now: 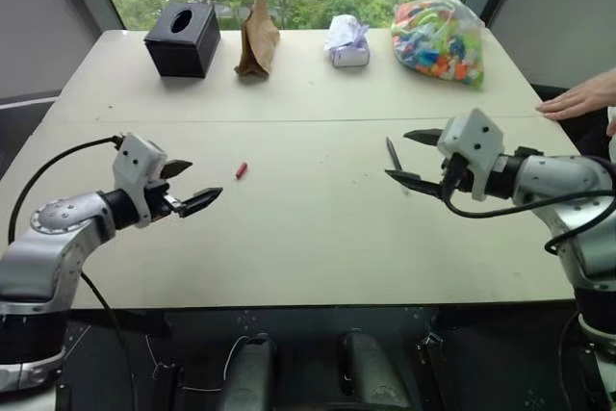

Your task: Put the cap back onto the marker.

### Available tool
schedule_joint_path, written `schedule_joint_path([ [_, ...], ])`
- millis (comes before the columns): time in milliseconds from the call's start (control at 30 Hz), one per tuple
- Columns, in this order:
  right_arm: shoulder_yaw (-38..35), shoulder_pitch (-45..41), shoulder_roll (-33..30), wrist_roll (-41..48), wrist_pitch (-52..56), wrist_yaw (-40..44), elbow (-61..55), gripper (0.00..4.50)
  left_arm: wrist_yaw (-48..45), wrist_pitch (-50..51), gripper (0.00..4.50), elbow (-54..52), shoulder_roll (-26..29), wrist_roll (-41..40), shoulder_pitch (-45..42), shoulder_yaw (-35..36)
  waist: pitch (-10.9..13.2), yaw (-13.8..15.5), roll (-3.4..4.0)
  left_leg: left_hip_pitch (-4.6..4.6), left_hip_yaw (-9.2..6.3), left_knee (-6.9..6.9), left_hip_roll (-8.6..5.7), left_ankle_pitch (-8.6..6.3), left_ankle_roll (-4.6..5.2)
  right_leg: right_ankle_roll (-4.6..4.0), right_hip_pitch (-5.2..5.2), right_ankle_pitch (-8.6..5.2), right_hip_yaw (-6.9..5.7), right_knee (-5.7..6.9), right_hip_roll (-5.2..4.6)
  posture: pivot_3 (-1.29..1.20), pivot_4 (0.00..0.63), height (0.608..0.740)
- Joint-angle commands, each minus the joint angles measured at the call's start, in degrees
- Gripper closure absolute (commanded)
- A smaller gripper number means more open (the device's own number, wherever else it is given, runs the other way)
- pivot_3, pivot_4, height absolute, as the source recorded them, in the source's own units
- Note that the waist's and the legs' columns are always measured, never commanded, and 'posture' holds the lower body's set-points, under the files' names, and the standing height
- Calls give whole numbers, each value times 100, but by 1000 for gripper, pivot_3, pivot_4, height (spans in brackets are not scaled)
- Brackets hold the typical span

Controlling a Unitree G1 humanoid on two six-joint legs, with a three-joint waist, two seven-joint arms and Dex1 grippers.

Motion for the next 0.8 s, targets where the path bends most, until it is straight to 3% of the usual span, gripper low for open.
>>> schedule_joint_path([
  [33, -55, -134, 12, -7, -90, -25, -41, 1030, 7, -152, 50, -201, 74, 17, -9, 161, 0, 0, 0, 0, 0, 0, 0, 0, 0, 0, 0, 0, 0, 0, 0, 0, 150, 740],
  [800, -116, 301, 281, 86, 121, -491, -598, 1030, -127, -925, 50, 893, -83, 367, -74, 93, 0, 3, 0, 0, 0, 0, 1, 0, 0, 0, -1, 0, 0, 0, 1, 0, 150, 740],
])
